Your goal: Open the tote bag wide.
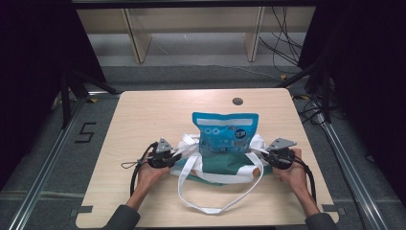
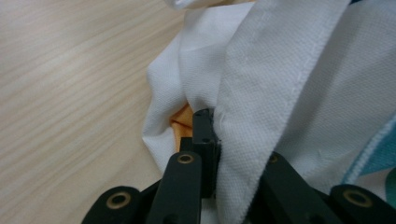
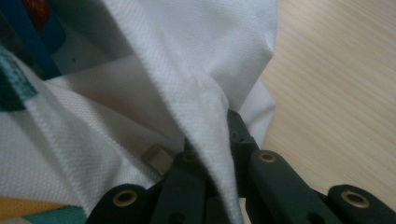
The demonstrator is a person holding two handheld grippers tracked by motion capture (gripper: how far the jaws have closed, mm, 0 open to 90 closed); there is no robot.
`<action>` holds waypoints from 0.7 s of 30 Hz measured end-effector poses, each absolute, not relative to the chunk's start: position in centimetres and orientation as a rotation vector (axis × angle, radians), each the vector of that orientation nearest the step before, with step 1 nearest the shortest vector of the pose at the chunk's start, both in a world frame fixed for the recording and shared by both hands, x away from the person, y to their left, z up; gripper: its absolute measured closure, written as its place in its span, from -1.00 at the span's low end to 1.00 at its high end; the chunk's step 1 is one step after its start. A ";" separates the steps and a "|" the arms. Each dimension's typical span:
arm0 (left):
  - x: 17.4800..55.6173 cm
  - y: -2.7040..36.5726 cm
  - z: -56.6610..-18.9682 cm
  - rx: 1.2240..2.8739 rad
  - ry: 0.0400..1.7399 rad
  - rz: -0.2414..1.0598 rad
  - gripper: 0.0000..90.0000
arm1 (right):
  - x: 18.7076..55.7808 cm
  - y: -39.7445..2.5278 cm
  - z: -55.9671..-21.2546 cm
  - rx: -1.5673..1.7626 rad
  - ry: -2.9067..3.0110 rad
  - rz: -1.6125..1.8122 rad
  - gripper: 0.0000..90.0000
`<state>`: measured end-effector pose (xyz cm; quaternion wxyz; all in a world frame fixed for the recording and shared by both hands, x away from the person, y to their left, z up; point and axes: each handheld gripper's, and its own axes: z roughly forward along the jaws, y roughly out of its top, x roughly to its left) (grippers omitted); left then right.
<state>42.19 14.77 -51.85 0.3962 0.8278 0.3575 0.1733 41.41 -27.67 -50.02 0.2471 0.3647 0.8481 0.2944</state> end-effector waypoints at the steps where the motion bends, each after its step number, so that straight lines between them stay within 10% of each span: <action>1: 42.2 14.8 -51.9 2.098 0.902 0.441 0.88 | 41.4 -27.6 -50.1 0.988 2.307 0.800 0.95; 7: 41.8 15.0 -51.2 2.070 0.967 0.440 0.65 | 41.5 -28.0 -49.8 1.000 2.292 0.833 0.77; 9: 41.5 14.9 -50.3 2.115 1.005 0.539 0.17 | 41.5 -28.5 -48.6 1.018 2.267 0.838 0.49; 15: 41.1 15.3 -46.9 2.055 1.019 0.490 -0.24 | 39.2 -30.1 -43.3 1.105 2.100 1.074 0.20; 21: 40.4 14.2 -43.9 2.024 0.917 0.505 -0.32 | 36.7 -28.9 -39.7 1.049 2.108 1.300 0.15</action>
